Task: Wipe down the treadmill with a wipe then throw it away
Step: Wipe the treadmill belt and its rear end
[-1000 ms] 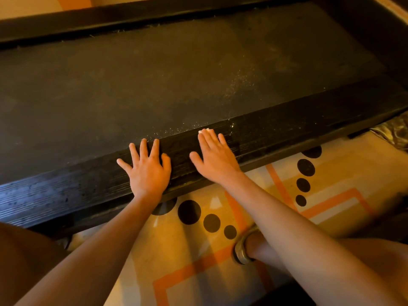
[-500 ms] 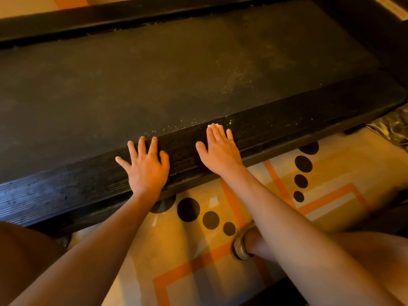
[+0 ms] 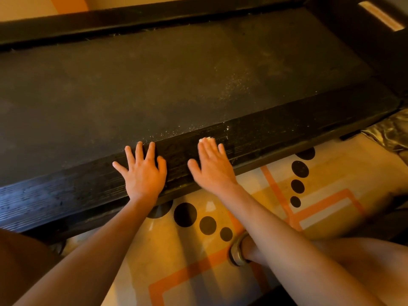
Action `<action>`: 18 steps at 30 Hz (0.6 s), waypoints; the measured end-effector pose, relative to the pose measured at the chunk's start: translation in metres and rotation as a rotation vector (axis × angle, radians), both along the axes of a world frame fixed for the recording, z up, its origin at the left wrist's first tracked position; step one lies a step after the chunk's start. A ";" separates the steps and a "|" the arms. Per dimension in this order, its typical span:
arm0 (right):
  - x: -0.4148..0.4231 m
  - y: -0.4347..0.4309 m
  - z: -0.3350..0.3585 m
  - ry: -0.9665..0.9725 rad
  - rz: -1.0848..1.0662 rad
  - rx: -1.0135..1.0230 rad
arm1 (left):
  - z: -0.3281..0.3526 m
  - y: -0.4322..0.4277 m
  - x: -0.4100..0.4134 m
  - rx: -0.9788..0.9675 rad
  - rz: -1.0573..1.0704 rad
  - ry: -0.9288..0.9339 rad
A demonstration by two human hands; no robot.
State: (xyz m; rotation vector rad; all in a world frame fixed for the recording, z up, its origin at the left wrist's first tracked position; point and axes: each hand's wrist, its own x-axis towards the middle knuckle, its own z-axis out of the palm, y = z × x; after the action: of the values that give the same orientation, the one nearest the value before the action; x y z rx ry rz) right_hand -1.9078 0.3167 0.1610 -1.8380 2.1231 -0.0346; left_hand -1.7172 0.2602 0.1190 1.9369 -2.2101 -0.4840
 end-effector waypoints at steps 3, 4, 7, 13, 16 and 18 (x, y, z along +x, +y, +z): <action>-0.008 0.003 -0.005 0.040 0.081 -0.037 | -0.001 0.001 0.001 0.002 -0.005 0.001; -0.019 -0.004 -0.005 0.057 0.028 -0.054 | -0.001 0.001 0.001 -0.001 -0.005 0.006; -0.029 -0.015 0.001 0.098 -0.119 -0.012 | -0.001 0.000 0.000 -0.005 -0.003 0.016; -0.020 0.008 -0.006 0.049 0.076 -0.029 | -0.004 0.001 0.002 -0.012 -0.003 0.015; -0.047 -0.006 -0.001 0.108 -0.105 -0.034 | -0.004 0.000 0.001 -0.015 -0.009 0.016; -0.035 -0.006 0.001 0.075 -0.074 -0.022 | -0.004 -0.001 0.001 -0.015 -0.006 0.023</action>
State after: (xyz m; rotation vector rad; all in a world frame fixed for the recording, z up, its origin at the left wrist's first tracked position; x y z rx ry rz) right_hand -1.9429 0.3111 0.1616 -1.7988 2.2501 -0.0063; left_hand -1.7161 0.2593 0.1152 1.9088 -2.1995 -0.4870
